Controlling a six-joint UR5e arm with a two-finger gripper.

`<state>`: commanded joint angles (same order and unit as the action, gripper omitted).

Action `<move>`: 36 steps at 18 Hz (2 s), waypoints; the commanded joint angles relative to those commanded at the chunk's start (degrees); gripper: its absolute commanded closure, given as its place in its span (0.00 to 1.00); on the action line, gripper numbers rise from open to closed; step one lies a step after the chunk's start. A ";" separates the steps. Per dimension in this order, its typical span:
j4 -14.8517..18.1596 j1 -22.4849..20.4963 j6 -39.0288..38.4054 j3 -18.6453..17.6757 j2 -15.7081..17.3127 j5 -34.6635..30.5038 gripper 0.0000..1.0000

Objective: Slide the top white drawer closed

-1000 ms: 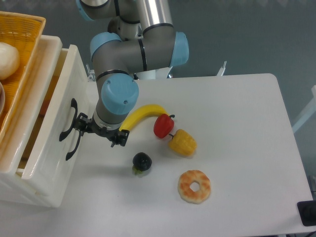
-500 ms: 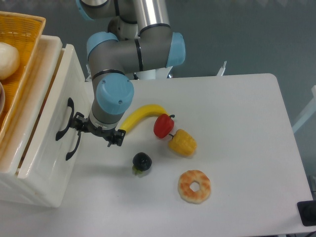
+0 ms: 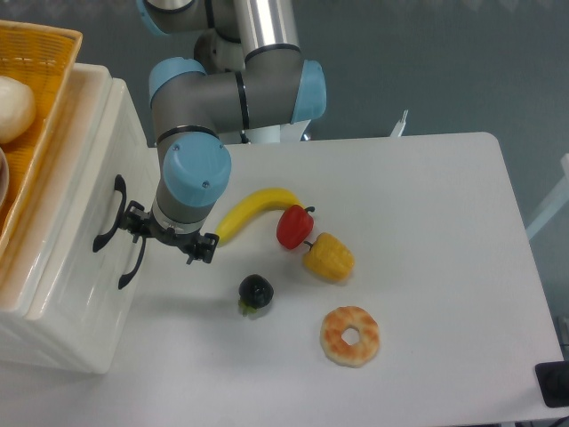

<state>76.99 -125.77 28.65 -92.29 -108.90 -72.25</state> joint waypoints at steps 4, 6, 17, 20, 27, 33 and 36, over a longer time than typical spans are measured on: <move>0.00 -0.79 0.26 0.09 0.00 -0.26 0.00; 0.17 -2.80 0.53 1.31 0.00 -1.22 0.00; -0.53 -18.53 16.57 5.09 0.26 -11.78 0.00; -0.53 -21.78 29.14 5.54 1.14 -12.83 0.00; -0.35 -29.87 40.41 4.92 2.72 -16.70 0.00; 0.00 -35.76 53.33 2.37 5.53 -16.87 0.00; 0.09 -37.88 56.59 0.80 6.68 -16.96 0.00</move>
<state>77.08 -163.65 85.25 -91.49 -102.22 -89.21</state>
